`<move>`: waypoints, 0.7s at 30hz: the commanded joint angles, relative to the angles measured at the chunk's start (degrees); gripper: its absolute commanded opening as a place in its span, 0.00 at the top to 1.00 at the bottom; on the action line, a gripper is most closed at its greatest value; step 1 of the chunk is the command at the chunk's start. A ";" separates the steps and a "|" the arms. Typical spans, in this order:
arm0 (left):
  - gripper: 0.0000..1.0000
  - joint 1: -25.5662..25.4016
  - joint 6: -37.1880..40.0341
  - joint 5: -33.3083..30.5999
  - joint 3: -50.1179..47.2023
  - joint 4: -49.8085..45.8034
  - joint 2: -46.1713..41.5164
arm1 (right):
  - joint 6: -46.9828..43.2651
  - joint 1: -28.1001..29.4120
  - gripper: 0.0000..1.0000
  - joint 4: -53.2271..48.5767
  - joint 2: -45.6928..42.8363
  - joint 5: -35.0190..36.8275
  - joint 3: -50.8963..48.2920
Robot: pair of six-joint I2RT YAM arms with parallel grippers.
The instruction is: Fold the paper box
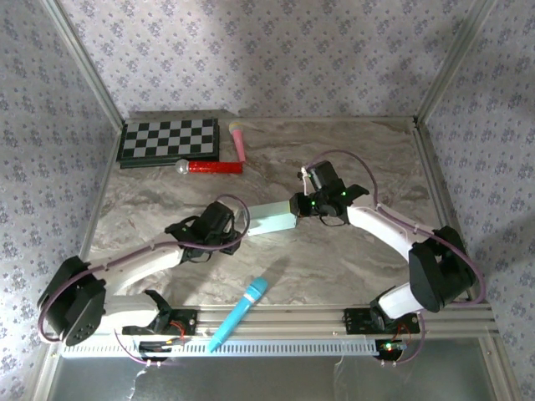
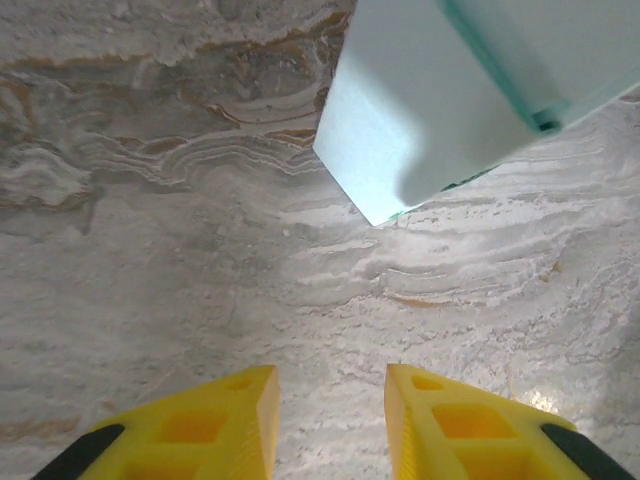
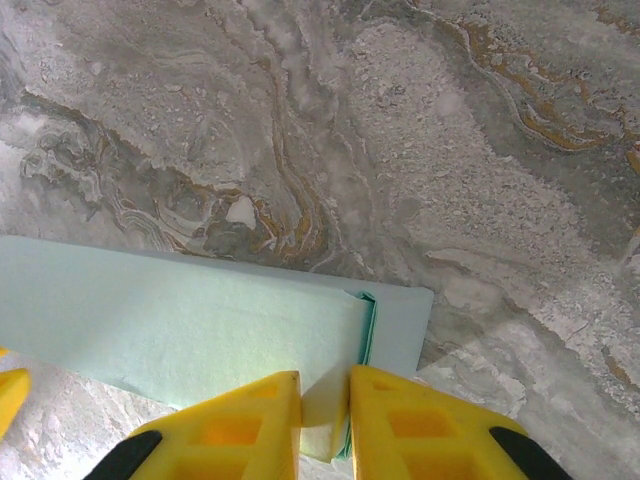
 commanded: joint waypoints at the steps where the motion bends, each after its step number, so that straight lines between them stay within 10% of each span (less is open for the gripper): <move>1: 0.64 0.44 0.77 -2.65 3.27 -2.37 -3.82 | -0.37 0.57 0.79 -10.88 2.64 2.90 -1.35; 21: 0.46 5.36 6.00 3.41 17.54 -2.99 9.24 | -3.31 -2.90 0.65 -11.42 1.83 -1.06 6.52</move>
